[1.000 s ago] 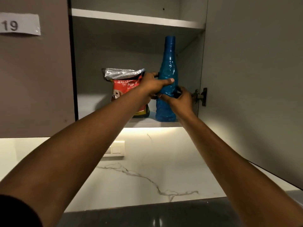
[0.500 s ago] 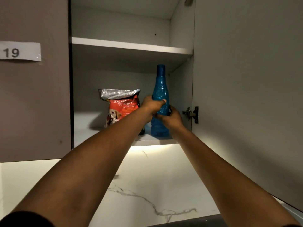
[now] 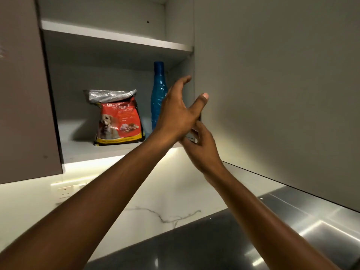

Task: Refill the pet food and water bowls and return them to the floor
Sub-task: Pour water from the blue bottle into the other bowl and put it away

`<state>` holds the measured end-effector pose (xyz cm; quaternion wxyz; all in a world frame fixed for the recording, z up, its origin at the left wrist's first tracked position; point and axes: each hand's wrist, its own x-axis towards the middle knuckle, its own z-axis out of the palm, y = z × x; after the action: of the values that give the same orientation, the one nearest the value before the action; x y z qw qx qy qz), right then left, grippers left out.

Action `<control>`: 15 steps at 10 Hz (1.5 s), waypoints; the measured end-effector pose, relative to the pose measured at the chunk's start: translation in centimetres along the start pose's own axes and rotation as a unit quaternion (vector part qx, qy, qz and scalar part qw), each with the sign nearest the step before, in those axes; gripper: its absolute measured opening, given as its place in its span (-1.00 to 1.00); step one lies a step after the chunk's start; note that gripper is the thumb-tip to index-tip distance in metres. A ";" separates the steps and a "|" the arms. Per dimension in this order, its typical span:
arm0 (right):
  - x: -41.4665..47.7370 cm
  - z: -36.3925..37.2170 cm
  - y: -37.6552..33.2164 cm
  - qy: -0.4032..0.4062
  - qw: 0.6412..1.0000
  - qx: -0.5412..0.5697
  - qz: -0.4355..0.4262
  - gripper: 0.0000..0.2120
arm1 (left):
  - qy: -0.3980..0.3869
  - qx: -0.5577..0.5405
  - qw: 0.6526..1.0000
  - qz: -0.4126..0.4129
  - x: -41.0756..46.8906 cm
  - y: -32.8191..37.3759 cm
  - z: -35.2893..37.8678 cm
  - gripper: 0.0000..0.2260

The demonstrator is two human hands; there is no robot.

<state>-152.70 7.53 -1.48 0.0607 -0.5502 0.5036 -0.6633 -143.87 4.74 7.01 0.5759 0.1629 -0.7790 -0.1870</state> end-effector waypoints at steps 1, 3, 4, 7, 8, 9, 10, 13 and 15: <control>-2.8 -2.2 -0.7 -0.031 0.999 -0.008 0.007 -0.42 | -0.026 -0.003 0.999 0.023 -2.0 3.3 1.6 -0.40; -9.7 -10.6 -0.1 -0.106 0.992 -0.061 0.024 -0.38 | -0.060 0.028 0.996 0.065 -5.7 13.0 5.9 -0.40; -14.3 -16.2 2.8 -0.164 0.983 -0.076 0.040 -0.46 | -0.041 0.002 0.997 0.067 -7.5 17.4 8.6 -0.36; -17.9 -26.2 3.4 -0.093 0.983 -0.022 0.158 -0.18 | -0.044 0.087 0.993 0.062 -11.0 23.4 14.7 0.02; -17.5 -26.6 1.5 -0.066 0.994 -0.032 0.083 -0.05 | -0.063 0.153 0.984 0.062 -10.9 23.7 15.3 0.08; -17.9 -26.0 0.9 -0.063 0.996 -0.030 0.054 -0.07 | -0.071 0.172 0.981 0.057 -11.2 23.2 14.7 0.08; -18.7 -24.2 0.7 -0.084 0.996 -0.010 0.007 -0.02 | -0.066 0.178 0.981 0.026 -12.5 21.7 13.0 0.05; -19.6 -17.5 0.9 -0.237 0.961 -0.079 -0.121 0.07 | -0.016 0.107 0.993 -0.044 -16.0 18.3 3.9 -0.10; -17.7 -9.7 0.3 -0.269 0.928 -0.105 -0.236 -0.11 | 0.060 0.137 0.985 -0.086 -17.3 14.3 -5.0 -0.26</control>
<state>-153.65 24.45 -12.45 -0.0223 -0.8140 0.3909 -0.4290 -134.71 24.84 0.74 0.5760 0.3170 -0.7443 -0.1173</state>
